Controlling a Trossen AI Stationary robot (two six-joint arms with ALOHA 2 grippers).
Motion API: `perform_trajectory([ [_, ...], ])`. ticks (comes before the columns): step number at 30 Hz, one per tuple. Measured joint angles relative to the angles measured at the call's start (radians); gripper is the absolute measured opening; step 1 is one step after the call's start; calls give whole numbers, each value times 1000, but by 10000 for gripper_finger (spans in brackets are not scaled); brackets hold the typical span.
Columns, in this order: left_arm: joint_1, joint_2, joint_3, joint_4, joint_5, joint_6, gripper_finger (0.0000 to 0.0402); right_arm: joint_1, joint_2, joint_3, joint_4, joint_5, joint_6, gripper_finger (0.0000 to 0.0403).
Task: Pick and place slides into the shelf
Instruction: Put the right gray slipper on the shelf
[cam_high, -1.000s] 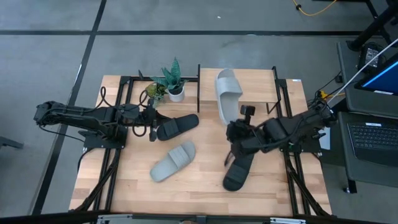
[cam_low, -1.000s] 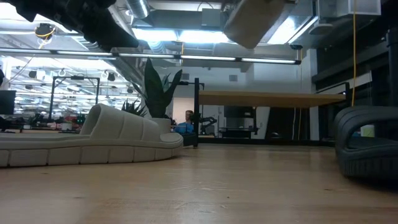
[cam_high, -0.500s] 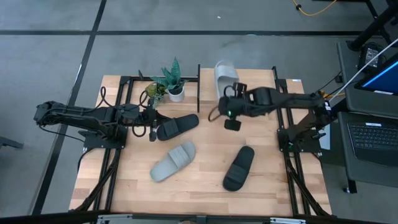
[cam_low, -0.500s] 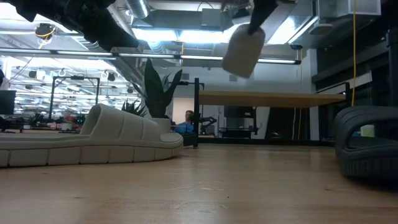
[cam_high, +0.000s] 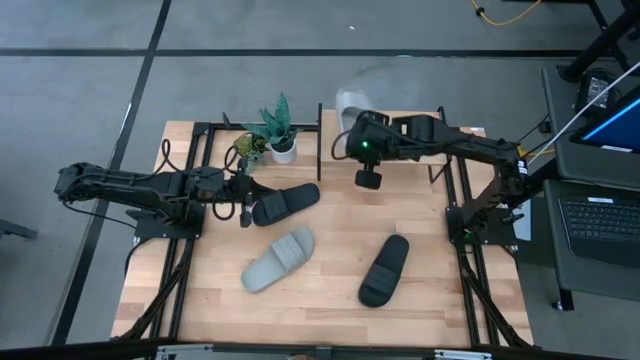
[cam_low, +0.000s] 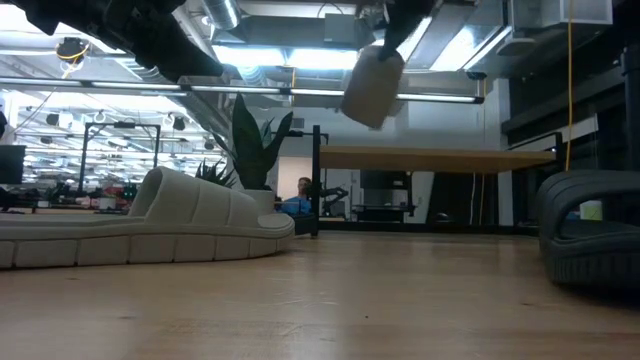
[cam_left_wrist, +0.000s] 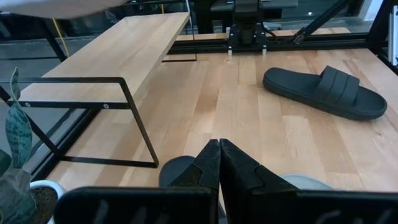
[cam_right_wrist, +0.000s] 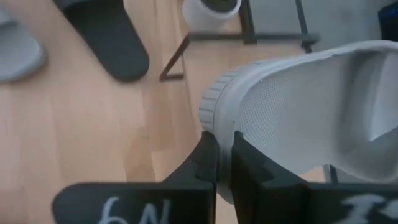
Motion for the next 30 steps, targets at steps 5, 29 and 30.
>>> perform_trajectory([
  [5, 0, 0, 0, 0, 0, 0, 0, -32, 118, 215, -125, -8, -37, 21],
  [29, 0, 0, 0, -11, 0, -1, 0, -69, 331, 379, -261, -7, -55, 21],
  [30, 0, 0, 0, -12, 0, -1, 0, -69, 331, 379, -261, -7, -52, 21],
])
